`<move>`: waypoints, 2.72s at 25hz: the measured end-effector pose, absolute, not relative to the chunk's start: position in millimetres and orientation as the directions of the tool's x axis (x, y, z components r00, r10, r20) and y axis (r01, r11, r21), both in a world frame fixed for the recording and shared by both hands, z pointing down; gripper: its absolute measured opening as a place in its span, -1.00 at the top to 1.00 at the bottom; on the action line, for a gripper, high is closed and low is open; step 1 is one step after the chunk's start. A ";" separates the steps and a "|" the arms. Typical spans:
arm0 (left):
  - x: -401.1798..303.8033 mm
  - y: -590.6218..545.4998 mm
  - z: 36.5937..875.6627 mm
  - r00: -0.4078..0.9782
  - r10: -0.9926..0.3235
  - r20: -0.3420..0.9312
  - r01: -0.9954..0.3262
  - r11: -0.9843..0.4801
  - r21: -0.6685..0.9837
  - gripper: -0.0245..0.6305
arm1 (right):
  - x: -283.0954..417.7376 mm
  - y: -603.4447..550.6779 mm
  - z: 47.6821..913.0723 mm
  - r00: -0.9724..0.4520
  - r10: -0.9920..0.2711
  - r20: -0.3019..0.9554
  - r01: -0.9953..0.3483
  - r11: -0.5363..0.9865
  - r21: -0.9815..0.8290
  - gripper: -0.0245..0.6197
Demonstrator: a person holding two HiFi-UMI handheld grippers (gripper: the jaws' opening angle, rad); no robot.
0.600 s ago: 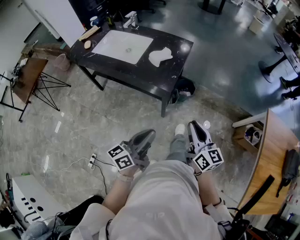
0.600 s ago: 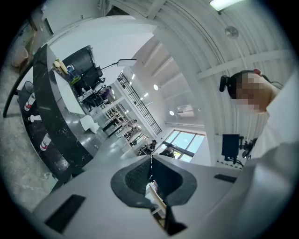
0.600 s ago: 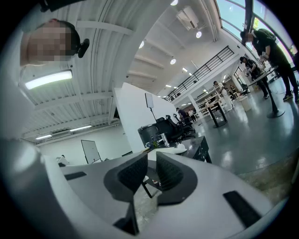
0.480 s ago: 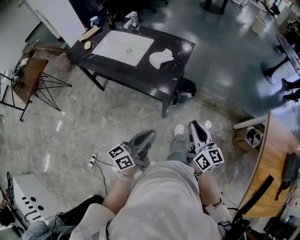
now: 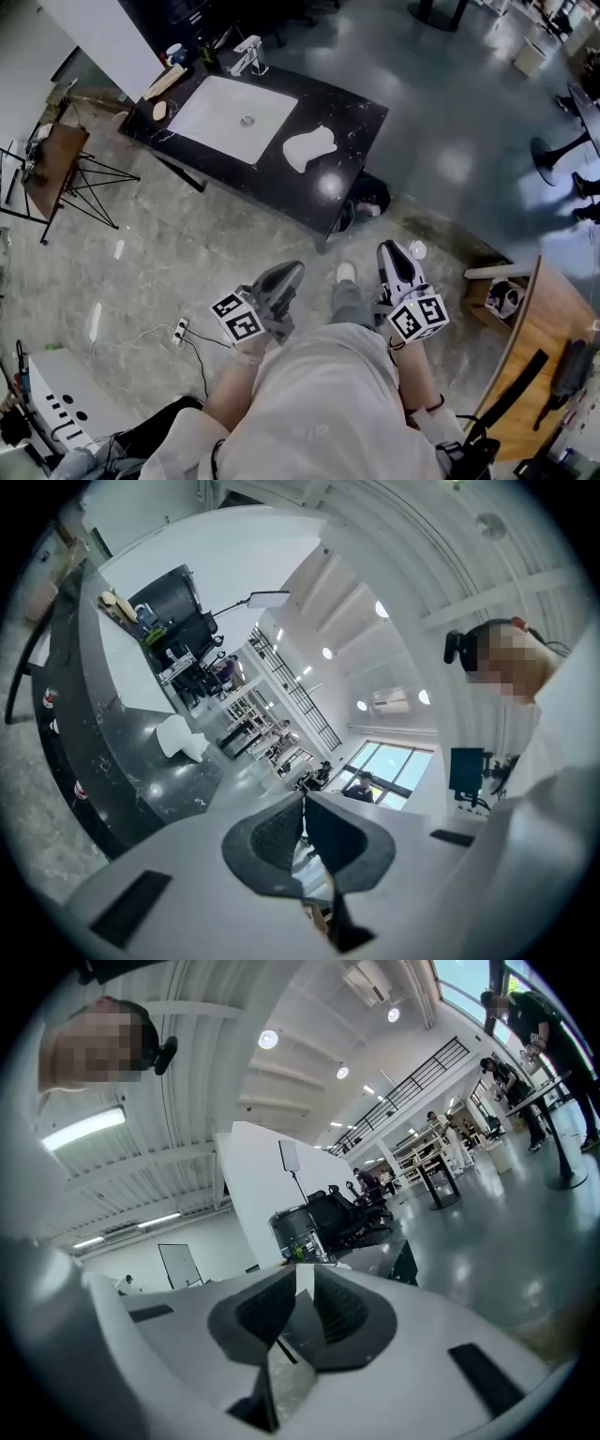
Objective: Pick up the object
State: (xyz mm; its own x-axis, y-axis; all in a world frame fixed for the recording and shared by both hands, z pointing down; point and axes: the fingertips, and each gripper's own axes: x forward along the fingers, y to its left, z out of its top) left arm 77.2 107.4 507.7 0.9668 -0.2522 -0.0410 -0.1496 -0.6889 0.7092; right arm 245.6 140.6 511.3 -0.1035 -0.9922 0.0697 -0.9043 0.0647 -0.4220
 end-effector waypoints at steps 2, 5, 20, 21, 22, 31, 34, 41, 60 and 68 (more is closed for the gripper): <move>98.5 88.2 507.9 0.964 -0.264 -0.031 -0.164 -0.683 0.712 0.90 | 270.2 120.3 511.8 -0.111 -0.991 0.072 -0.904 0.071 -0.422 0.76; 130.5 58.6 506.9 0.959 -0.283 -0.015 -0.189 -0.678 0.710 0.90 | 304.9 87.6 510.3 -0.132 -0.988 0.076 -0.901 0.088 -0.426 0.76; 197.0 -48.9 529.0 0.878 -0.470 0.095 -0.391 -0.586 0.710 0.90 | 393.8 -68.5 521.5 -0.350 -0.932 0.092 -0.875 0.290 -0.387 0.76; 193.0 -51.4 531.4 0.865 -0.492 0.099 -0.405 -0.568 0.716 0.89 | 391.4 -76.4 522.2 -0.371 -0.924 0.096 -0.871 0.310 -0.380 0.76; 188.0 -53.2 533.8 0.853 -0.512 0.103 -0.418 -0.551 0.722 0.89 | 387.3 -83.2 523.5 -0.391 -0.914 0.105 -0.870 0.330 -0.367 0.76; 137.2 -59.3 551.7 0.782 -0.611 0.123 -0.475 -0.456 0.752 0.90 | 317.6 -131.4 552.9 -0.514 -0.827 0.226 -0.858 0.499 -0.124 0.53; 121.6 -60.0 557.1 0.757 -0.640 0.133 -0.494 -0.427 0.757 0.90 | 292.7 -142.2 577.8 -0.480 -0.821 0.309 -0.839 0.533 0.113 0.50; 86.3 -56.0 581.1 0.697 -0.698 0.163 -0.523 -0.339 0.782 0.90 | 246.9 -157.0 639.0 -0.377 -0.821 0.429 -0.631 0.566 0.530 0.30; 36.2 -57.0 630.6 0.610 -0.764 0.210 -0.531 -0.197 0.824 0.90 | 195.8 -208.4 688.7 -0.243 -0.883 0.403 -0.332 0.466 0.820 0.17; 17.3 -57.7 638.1 0.575 -0.786 0.228 -0.535 -0.151 0.831 0.89 | 182.2 -235.0 688.9 -0.207 -0.899 0.385 -0.321 0.435 0.841 0.17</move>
